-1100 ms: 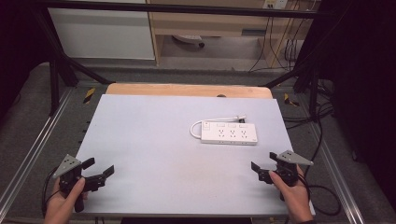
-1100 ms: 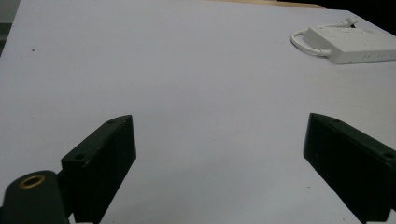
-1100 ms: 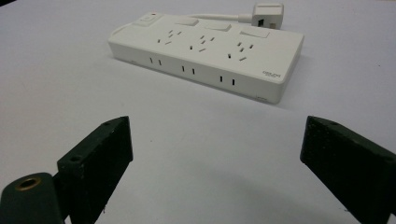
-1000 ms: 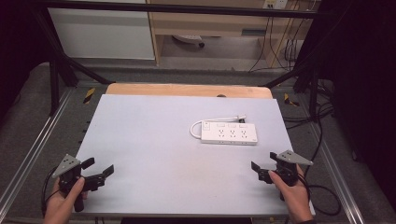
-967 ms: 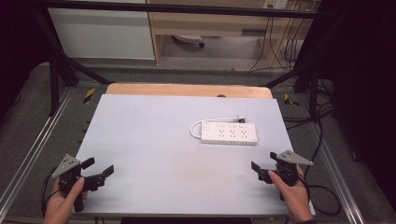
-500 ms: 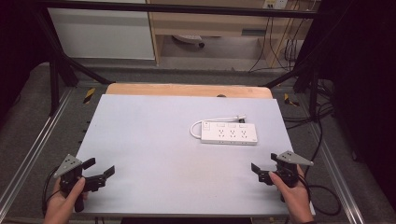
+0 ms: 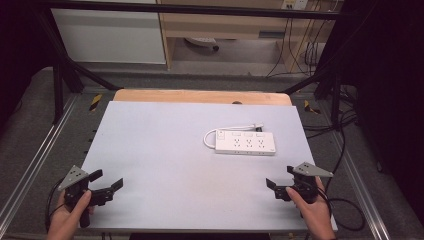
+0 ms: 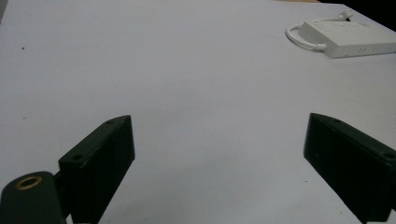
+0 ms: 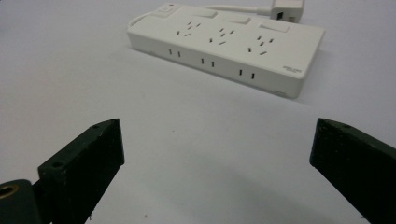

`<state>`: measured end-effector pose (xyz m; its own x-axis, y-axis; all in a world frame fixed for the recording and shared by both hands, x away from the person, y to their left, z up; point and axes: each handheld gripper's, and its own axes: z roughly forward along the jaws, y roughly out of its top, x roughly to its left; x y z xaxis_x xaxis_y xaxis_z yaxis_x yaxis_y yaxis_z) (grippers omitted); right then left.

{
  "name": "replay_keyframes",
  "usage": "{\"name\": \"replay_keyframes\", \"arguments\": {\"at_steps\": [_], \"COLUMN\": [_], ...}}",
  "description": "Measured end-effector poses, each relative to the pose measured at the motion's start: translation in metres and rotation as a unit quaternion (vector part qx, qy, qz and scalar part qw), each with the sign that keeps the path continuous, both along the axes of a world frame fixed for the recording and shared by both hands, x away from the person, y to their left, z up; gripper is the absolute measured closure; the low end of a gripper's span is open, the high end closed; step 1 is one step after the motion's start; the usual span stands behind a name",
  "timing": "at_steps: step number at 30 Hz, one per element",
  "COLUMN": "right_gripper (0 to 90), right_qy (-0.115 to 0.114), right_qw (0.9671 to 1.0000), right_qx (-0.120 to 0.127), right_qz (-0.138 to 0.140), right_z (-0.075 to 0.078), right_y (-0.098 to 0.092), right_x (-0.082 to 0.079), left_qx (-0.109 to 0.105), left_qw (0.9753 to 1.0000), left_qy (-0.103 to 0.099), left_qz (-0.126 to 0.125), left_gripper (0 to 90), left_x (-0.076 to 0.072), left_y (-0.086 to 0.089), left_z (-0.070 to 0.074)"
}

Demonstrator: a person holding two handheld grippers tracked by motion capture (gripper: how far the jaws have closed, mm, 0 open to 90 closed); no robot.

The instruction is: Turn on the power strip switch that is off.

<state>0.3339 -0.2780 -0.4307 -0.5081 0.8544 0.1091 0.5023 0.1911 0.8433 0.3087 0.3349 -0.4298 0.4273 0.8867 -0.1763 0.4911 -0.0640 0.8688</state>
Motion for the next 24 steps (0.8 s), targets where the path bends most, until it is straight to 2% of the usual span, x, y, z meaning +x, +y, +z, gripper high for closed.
{"name": "replay_keyframes", "arguments": {"at_steps": [6,10,24], "right_gripper": [3.1,2.9,3.1], "right_qy": [0.0,-0.008,-0.039], "right_qw": [0.9997,0.9995,0.9988], "right_qx": [0.009,0.02,0.03], "right_qz": [0.022,0.024,-0.001], "right_z": [0.003,0.006,0.014], "right_y": [0.005,0.004,0.003], "right_x": [-0.001,-0.003,-0.005], "left_qx": [0.001,0.0,0.002], "left_qw": [1.0,1.0,1.0], "left_qy": [0.0,0.001,0.003], "left_qz": [0.001,-0.001,-0.005], "left_gripper": [7.2,7.1,6.9], "left_x": [0.0,0.0,0.001], "left_y": [0.001,0.0,0.0], "left_z": [0.0,0.0,-0.001]}}
